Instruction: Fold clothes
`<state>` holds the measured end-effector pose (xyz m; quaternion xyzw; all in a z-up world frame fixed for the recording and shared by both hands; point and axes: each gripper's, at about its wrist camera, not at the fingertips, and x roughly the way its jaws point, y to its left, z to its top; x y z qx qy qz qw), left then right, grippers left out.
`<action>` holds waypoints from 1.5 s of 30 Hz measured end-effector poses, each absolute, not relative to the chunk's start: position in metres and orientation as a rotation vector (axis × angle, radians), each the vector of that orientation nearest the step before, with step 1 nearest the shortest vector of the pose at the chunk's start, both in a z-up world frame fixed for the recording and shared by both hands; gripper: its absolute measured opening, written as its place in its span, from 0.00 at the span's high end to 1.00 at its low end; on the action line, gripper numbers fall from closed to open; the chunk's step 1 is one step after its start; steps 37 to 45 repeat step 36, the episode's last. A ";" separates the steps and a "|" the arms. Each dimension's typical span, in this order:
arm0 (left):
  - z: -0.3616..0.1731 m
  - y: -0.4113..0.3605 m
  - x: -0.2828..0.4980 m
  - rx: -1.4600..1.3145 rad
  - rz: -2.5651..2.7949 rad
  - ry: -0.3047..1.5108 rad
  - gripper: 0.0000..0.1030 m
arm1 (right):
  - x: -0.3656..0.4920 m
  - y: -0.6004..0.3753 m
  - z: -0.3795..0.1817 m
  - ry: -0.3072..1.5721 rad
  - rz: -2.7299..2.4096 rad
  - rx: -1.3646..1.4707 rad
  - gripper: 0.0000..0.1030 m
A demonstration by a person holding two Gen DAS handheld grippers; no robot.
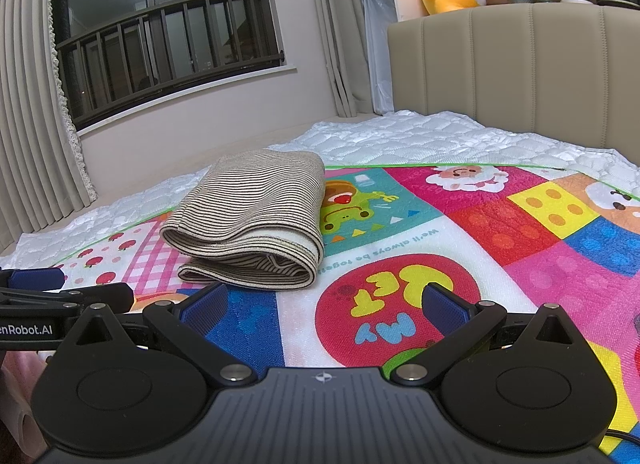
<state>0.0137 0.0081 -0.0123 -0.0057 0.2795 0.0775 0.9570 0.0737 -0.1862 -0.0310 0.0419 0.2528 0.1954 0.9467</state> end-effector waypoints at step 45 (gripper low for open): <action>-0.007 0.019 0.015 -0.069 0.164 0.549 0.00 | 0.060 -0.172 -0.006 0.538 0.478 -0.055 0.00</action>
